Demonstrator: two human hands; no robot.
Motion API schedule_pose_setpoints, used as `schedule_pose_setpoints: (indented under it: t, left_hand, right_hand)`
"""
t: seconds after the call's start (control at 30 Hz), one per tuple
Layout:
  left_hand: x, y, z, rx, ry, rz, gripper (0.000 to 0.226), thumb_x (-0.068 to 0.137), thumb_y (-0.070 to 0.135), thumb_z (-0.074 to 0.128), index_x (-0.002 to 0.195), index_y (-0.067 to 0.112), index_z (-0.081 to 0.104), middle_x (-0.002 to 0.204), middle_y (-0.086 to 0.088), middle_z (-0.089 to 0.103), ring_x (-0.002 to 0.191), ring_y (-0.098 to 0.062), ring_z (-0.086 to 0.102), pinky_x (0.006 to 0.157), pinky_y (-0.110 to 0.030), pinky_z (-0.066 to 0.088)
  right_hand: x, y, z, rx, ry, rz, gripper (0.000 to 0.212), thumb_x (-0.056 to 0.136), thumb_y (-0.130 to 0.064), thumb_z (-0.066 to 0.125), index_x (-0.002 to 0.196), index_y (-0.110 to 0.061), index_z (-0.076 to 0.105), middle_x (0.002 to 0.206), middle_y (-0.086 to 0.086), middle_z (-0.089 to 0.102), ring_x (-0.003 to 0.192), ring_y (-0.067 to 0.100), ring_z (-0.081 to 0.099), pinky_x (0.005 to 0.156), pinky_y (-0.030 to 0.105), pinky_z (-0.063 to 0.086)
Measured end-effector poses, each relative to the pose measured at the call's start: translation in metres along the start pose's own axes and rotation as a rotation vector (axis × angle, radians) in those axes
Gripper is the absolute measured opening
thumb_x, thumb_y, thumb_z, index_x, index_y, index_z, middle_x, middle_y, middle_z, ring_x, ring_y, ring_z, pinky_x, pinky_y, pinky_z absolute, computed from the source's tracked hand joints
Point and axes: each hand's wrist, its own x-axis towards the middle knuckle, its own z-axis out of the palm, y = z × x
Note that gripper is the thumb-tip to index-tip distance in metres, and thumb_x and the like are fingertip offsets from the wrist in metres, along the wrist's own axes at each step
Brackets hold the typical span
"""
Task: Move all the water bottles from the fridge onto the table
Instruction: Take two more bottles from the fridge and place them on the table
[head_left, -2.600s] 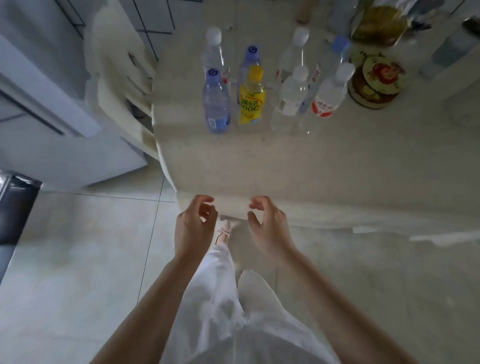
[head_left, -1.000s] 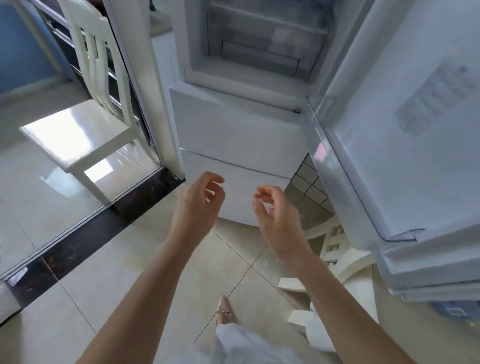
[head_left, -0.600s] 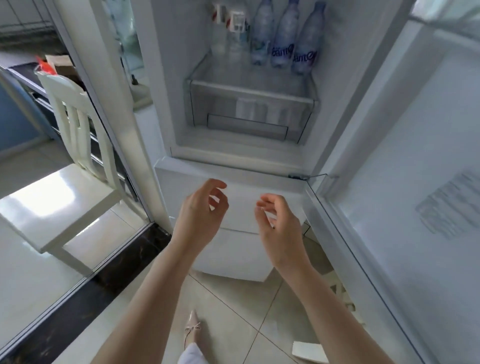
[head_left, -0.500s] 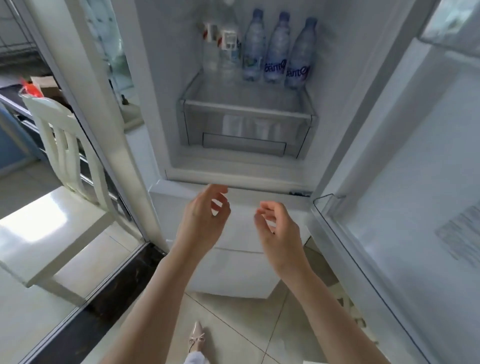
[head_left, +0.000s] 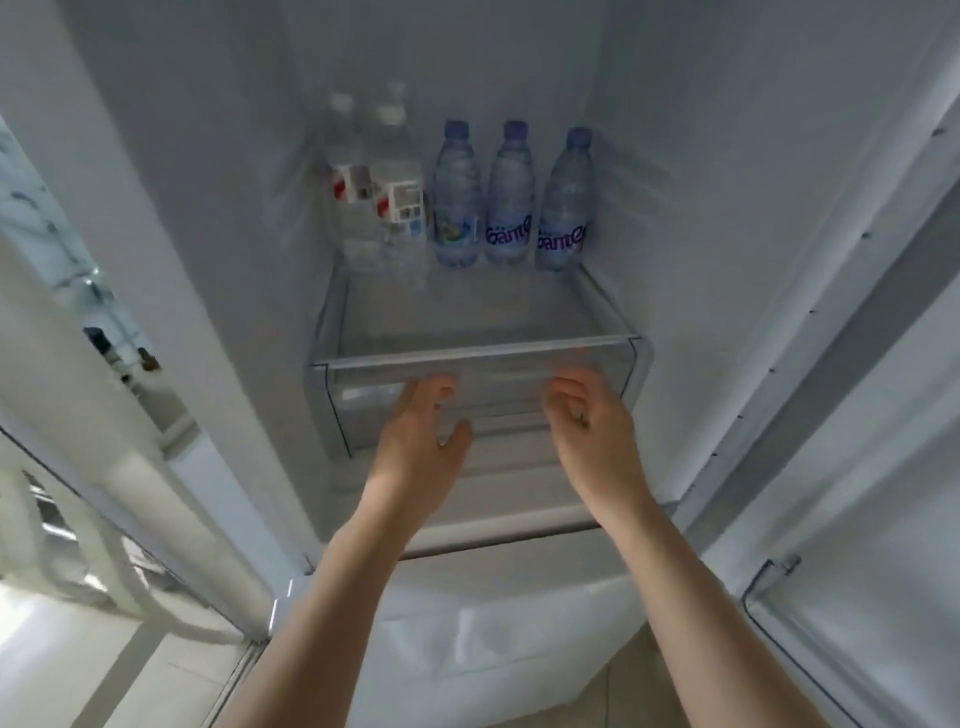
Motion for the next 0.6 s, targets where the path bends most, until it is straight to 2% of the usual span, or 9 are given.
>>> schedule_pose_setpoints:
  t: [0.13,0.3,0.37,0.4,0.43,0.47,0.53,0.57,0.6]
  left_hand:
    - [0.055,-0.002,0.0,-0.016,0.098,0.029,0.045,0.087,0.007,0.064,0.129,0.016,0.052,0.126,-0.004,0.054,0.111,-0.021,0.054,0.09,-0.031,0.045]
    - [0.125,0.004,-0.003,-0.176,0.314,0.007,0.051,0.084,0.007,0.065,0.131,0.016,0.047,0.13,-0.008,0.049,0.11,-0.019,0.05,0.097,-0.042,0.047]
    - [0.15,0.004,-0.003,-0.226,0.385,0.002,0.057,0.082,0.007,0.068,0.133,0.014,0.044,0.13,-0.01,0.048,0.114,-0.023,0.049,0.101,-0.048,0.046]
    - [0.163,0.005,-0.003,-0.244,0.411,-0.006,0.062,0.081,0.007,0.07,0.136,0.012,0.042,0.132,-0.011,0.046,0.117,-0.025,0.049,0.103,-0.047,0.044]
    - [0.175,0.007,-0.003,-0.261,0.436,-0.014,0.068,0.079,0.006,0.072,0.139,0.01,0.039,0.135,-0.013,0.044,0.12,-0.026,0.048,0.105,-0.044,0.043]
    - [0.187,0.01,-0.002,-0.279,0.467,-0.025,0.075,0.077,0.006,0.075,0.141,0.008,0.036,0.137,-0.015,0.042,0.123,-0.028,0.047,0.105,-0.038,0.041]
    - [0.207,0.013,0.002,-0.308,0.531,-0.048,0.084,0.073,0.003,0.079,0.143,0.004,0.032,0.14,-0.019,0.038,0.127,-0.029,0.044,0.103,-0.03,0.037]
    - [0.215,0.013,0.003,-0.314,0.551,-0.056,0.087,0.072,0.002,0.079,0.144,0.003,0.03,0.142,-0.02,0.037,0.13,-0.03,0.042,0.105,-0.031,0.035]
    - [0.223,0.011,0.005,-0.316,0.562,-0.062,0.089,0.072,0.001,0.079,0.144,0.003,0.029,0.142,-0.02,0.036,0.131,-0.031,0.04,0.108,-0.036,0.035]
  right_hand:
    - [0.064,-0.01,0.005,0.046,0.117,-0.024,0.014,0.091,-0.006,0.055,0.105,-0.008,0.058,0.09,-0.006,0.063,0.086,0.009,0.059,0.073,0.011,0.043]
    - [0.137,-0.027,0.021,0.083,0.184,-0.02,0.027,0.09,-0.013,0.06,0.115,-0.004,0.055,0.103,0.005,0.062,0.091,0.012,0.057,0.076,0.019,0.042]
    - [0.166,-0.026,0.023,0.106,0.177,-0.039,0.013,0.088,-0.01,0.063,0.097,-0.003,0.057,0.082,0.003,0.057,0.069,0.002,0.053,0.062,0.013,0.041]
    - [0.184,-0.024,0.023,0.099,0.202,-0.06,0.007,0.087,-0.006,0.063,0.087,-0.003,0.056,0.071,0.001,0.052,0.059,-0.001,0.047,0.055,0.011,0.039]
    - [0.2,-0.023,0.023,0.083,0.243,-0.076,0.006,0.087,-0.002,0.063,0.086,0.0,0.057,0.064,-0.003,0.047,0.055,-0.001,0.044,0.051,0.01,0.037]
    - [0.216,-0.02,0.022,0.057,0.279,-0.085,0.01,0.087,0.0,0.063,0.091,0.007,0.057,0.064,-0.007,0.045,0.057,0.0,0.044,0.049,0.006,0.036]
    - [0.242,-0.012,0.021,0.016,0.337,-0.087,0.03,0.085,0.0,0.065,0.108,0.014,0.051,0.079,-0.005,0.051,0.071,0.01,0.048,0.054,0.0,0.036]
    - [0.252,-0.009,0.022,-0.003,0.35,-0.086,0.037,0.084,-0.003,0.068,0.111,0.013,0.049,0.088,0.001,0.053,0.079,0.015,0.051,0.059,0.004,0.038]
    - [0.264,-0.004,0.023,-0.021,0.334,-0.077,0.037,0.082,-0.005,0.07,0.109,0.01,0.05,0.094,0.009,0.057,0.083,0.02,0.056,0.065,0.013,0.044]
